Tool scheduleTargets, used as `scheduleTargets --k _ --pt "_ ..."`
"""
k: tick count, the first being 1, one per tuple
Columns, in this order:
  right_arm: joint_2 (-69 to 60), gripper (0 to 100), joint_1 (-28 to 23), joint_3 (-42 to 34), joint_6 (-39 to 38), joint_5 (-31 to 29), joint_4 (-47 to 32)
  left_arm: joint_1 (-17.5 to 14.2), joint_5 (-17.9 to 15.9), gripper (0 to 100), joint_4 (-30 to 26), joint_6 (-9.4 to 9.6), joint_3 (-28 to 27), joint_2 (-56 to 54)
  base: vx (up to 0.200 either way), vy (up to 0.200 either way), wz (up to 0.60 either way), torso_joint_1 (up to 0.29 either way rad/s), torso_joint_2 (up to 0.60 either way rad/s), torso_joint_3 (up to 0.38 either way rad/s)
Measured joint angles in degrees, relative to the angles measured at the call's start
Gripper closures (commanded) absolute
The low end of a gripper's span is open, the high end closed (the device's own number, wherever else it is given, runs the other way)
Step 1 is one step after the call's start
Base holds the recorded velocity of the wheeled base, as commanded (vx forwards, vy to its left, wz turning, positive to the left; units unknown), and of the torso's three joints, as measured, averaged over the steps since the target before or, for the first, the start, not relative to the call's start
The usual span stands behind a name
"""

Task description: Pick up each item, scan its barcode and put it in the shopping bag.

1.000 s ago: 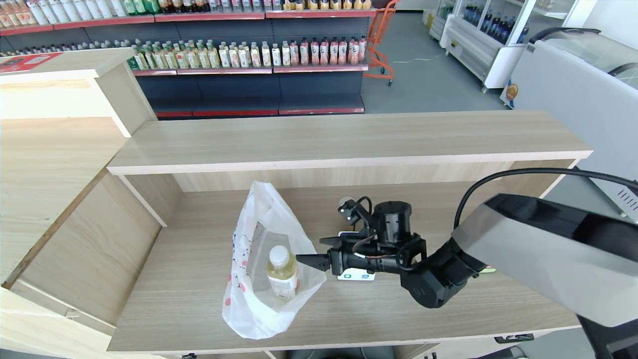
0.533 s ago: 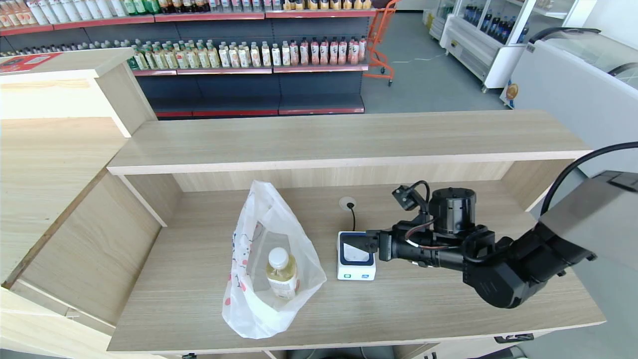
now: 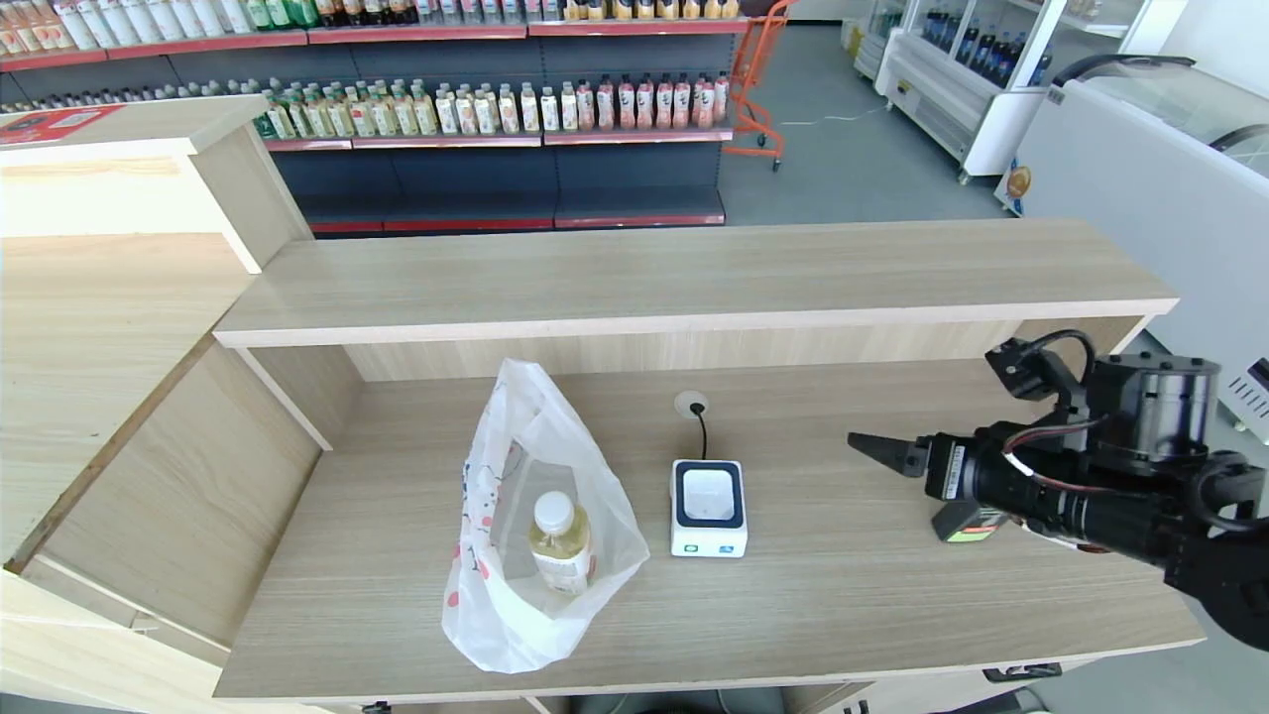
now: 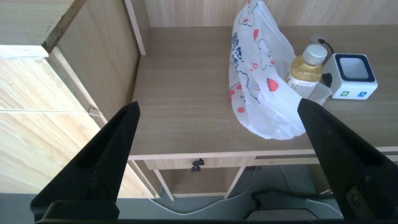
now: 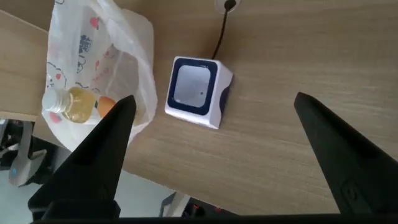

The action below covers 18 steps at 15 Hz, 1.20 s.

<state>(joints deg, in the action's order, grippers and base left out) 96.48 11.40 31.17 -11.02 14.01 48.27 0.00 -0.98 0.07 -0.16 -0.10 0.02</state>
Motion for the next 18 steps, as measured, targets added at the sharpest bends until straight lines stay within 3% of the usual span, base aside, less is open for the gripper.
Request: scheduleTargets --k 4,8,13,18 --pt "-15.60 0 -6.25 -12.00 5.39 -6.73 -0.57 0.00 0.00 0 0.00 0.00 0.00 -0.02 0.000 0.000 0.00 0.000 0.00 0.000" --pt "-23.05 0 -14.56 -16.02 6.86 -8.16 -0.84 0.00 0.00 0 0.00 0.00 0.00 -0.02 0.000 0.000 0.00 0.000 0.00 0.000" --pt "-25.11 0 -15.75 -17.98 7.06 -8.37 -0.87 0.00 0.00 0 0.00 -0.13 0.00 -0.02 0.000 0.000 0.00 0.000 0.00 0.000" --pt "-25.45 0 -15.86 -18.14 7.08 -8.48 -0.90 0.00 0.02 0 -0.02 -0.02 0.00 0.00 0.000 -0.200 0.00 0.000 0.00 0.000"
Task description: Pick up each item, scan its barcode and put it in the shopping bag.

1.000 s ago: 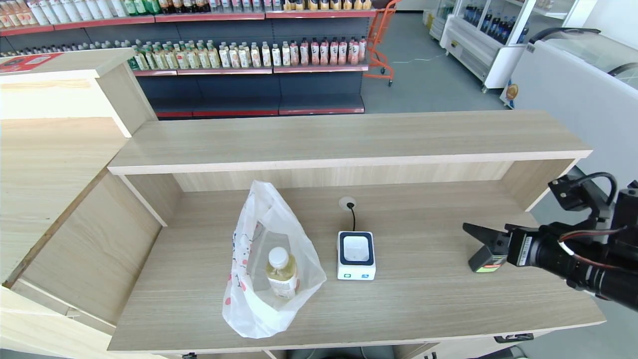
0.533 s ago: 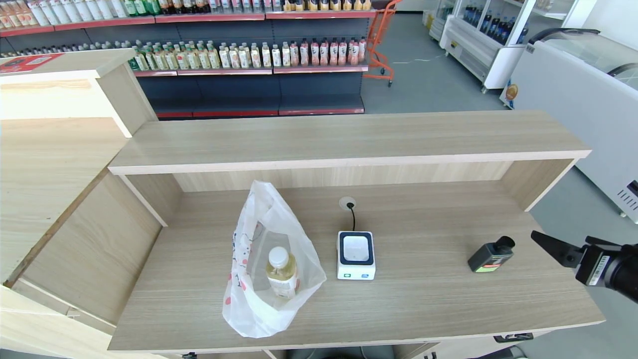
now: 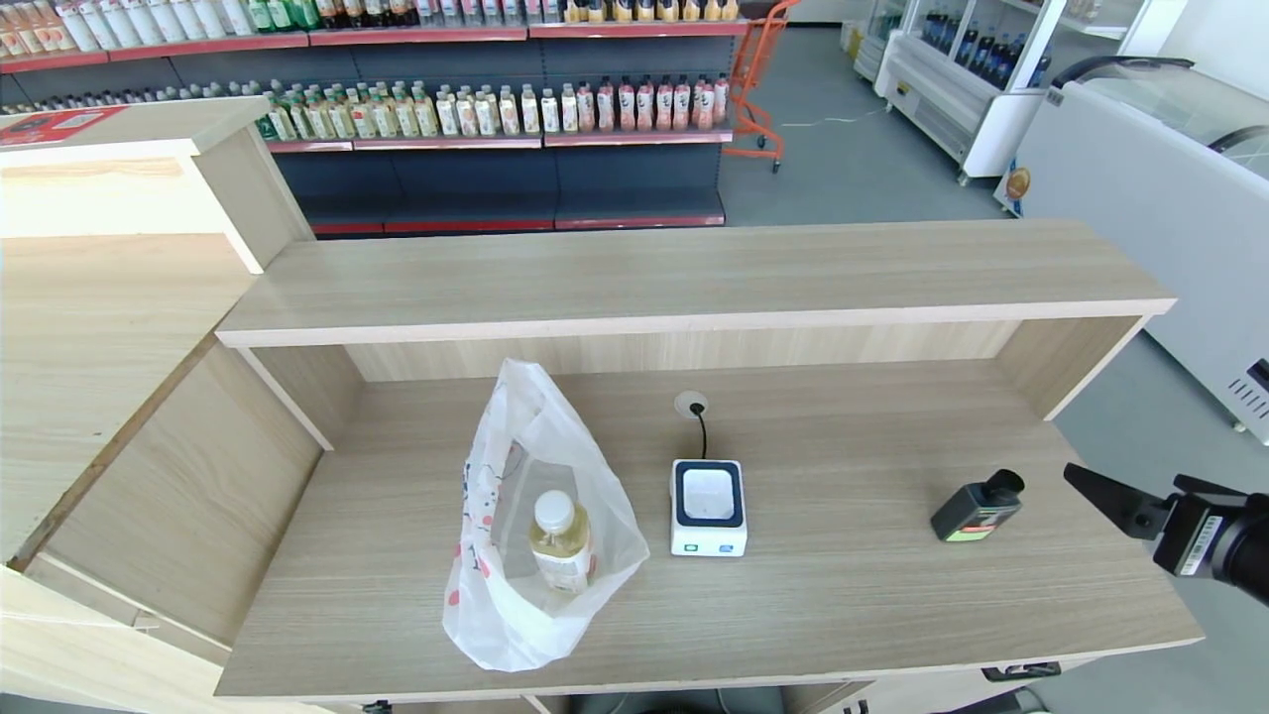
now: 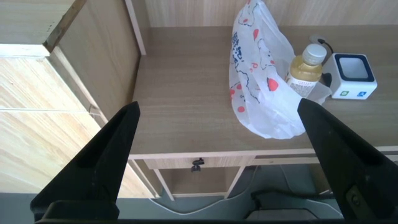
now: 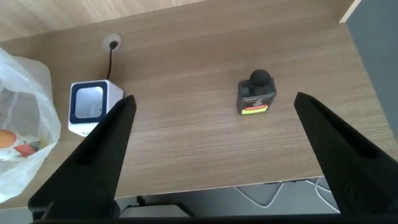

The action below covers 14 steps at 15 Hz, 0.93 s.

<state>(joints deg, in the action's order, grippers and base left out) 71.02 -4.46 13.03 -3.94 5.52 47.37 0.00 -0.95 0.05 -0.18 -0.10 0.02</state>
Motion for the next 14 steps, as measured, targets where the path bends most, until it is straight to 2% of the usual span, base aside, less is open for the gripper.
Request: scheduleTargets --k 6,10,14 --pt "-0.20 0 -0.05 0.39 -0.05 -2.11 -0.35 0.00 0.05 0 0.02 -0.11 0.00 -0.02 0.000 -0.200 0.00 0.001 0.00 -0.002" --pt "-0.83 0 0.00 0.94 -0.27 -2.35 -6.55 0.00 0.09 0 0.02 -0.26 0.00 0.00 0.000 -0.200 0.00 0.005 0.00 -0.002" --pt "-1.16 0 0.00 1.22 -0.07 -3.07 -9.25 0.00 0.11 0 0.00 -0.20 0.00 0.00 0.000 -0.200 0.00 0.001 0.00 0.000"
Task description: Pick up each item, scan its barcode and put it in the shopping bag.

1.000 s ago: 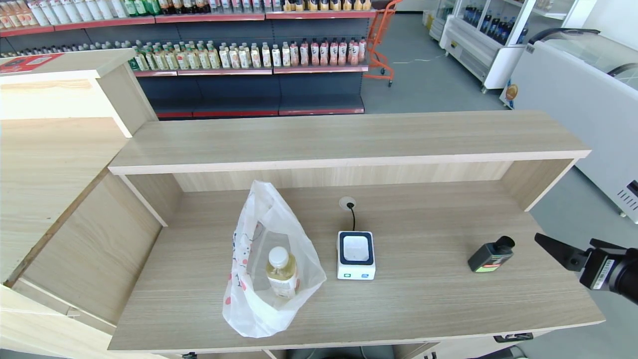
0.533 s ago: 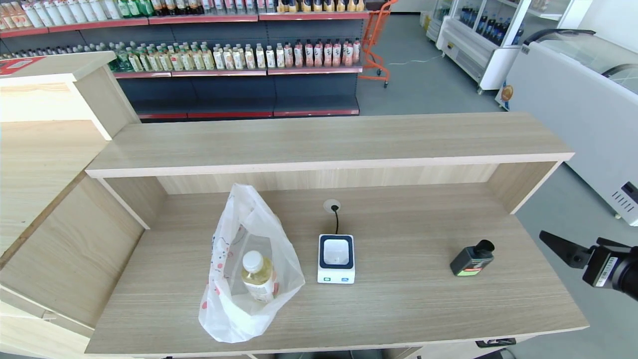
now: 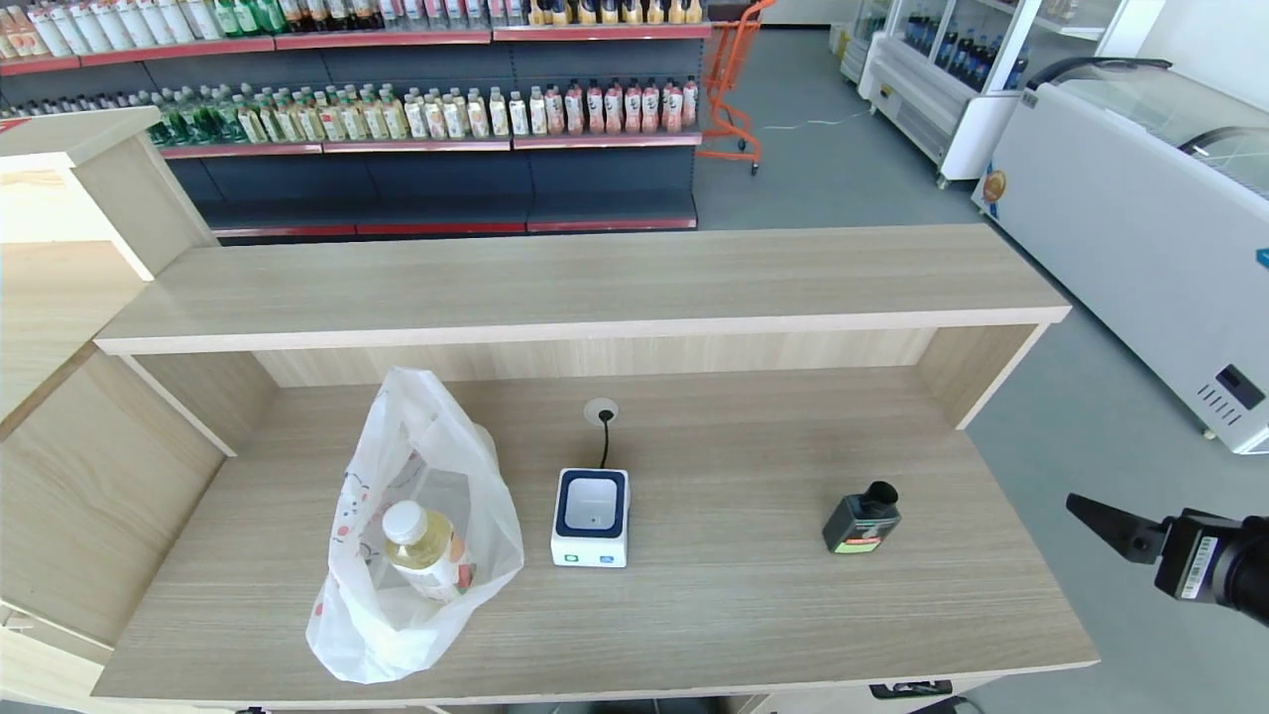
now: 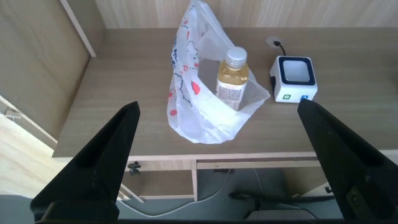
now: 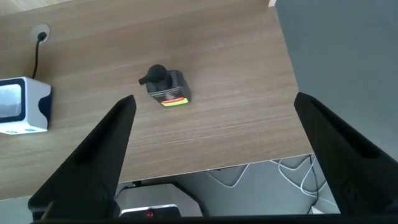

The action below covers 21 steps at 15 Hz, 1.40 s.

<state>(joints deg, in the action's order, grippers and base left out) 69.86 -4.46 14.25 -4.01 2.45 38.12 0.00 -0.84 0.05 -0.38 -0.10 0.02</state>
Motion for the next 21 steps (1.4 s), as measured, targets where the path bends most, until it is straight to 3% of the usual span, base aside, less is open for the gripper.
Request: scheduleTargets --k 5,8,12,18,21 --pt "0.00 0 0.33 -0.30 0.46 -0.11 -3.94 0.00 -0.05 0 0.02 0.24 0.00 0.00 0.000 -0.200 0.00 0.002 0.00 0.001" --pt "2.02 0 0.33 1.10 7.80 -0.11 -11.22 0.00 -0.11 0 0.02 0.24 0.00 -0.02 0.000 0.000 0.00 0.000 0.00 0.000" --pt "10.15 0 0.66 3.68 18.87 0.22 -11.68 0.00 -0.16 0 0.02 0.24 0.00 -0.02 0.000 0.000 0.00 0.000 0.00 0.000" --pt "26.75 0 10.44 12.92 21.66 3.71 -7.91 0.00 -0.11 0 0.02 0.22 0.00 -0.02 0.000 0.000 0.00 0.000 0.00 0.000" --pt "33.72 0 13.53 17.49 28.01 7.91 -5.83 0.00 -0.13 0 0.02 0.22 0.00 0.00 0.000 0.000 0.00 0.000 0.00 0.000"
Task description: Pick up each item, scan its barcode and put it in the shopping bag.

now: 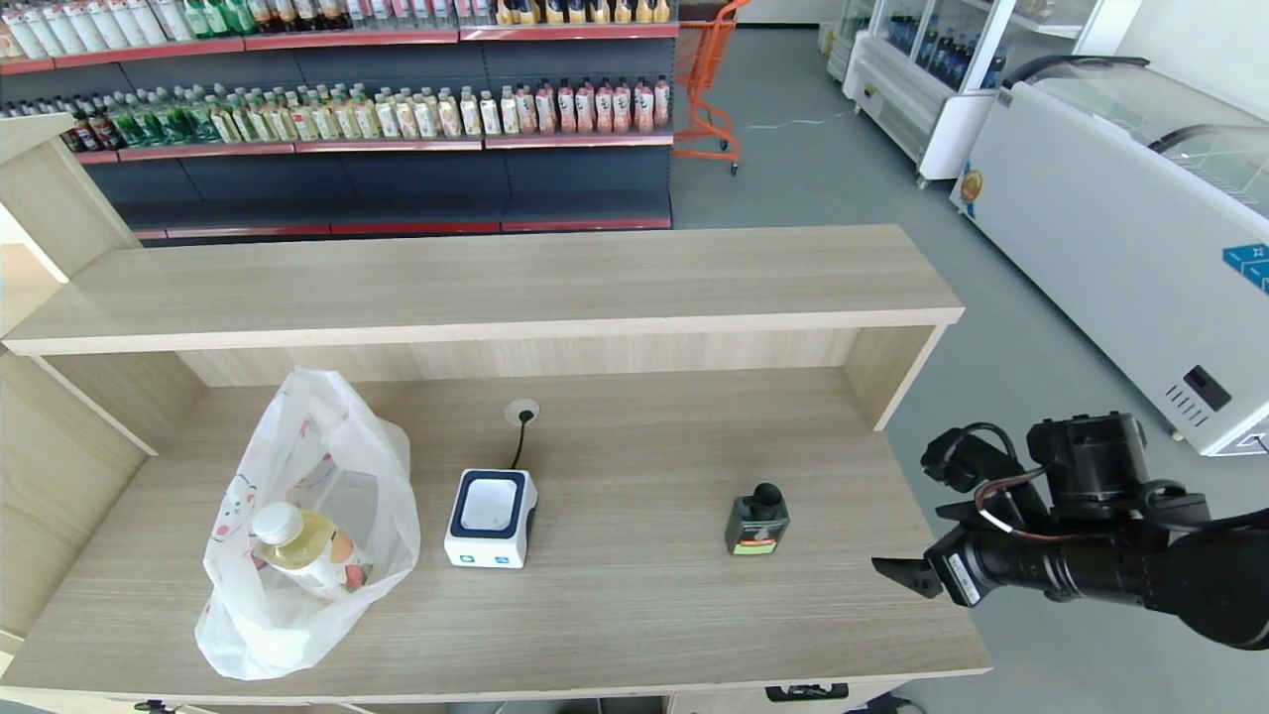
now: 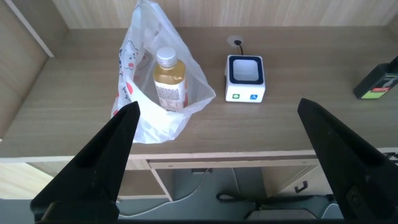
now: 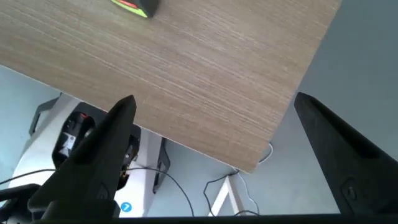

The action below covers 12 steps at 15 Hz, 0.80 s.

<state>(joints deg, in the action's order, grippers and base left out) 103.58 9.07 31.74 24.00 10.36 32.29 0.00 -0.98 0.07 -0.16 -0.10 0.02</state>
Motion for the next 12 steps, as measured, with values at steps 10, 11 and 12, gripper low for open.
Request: scheduleTargets --k 10,11,12 --pt "15.54 0 6.63 11.11 10.26 5.64 4.55 0.00 0.00 0 0.00 0.00 0.00 0.00 0.000 0.000 0.00 0.000 0.00 0.000" --pt "16.76 0 7.35 12.24 10.89 6.02 4.60 0.00 0.00 0 0.00 0.00 0.00 -0.02 0.000 0.000 0.00 0.000 0.00 0.000" --pt "18.05 0 7.81 13.46 11.79 6.13 4.63 0.00 0.00 0 0.00 0.00 0.00 -0.02 0.000 0.000 0.00 0.000 0.00 0.000"
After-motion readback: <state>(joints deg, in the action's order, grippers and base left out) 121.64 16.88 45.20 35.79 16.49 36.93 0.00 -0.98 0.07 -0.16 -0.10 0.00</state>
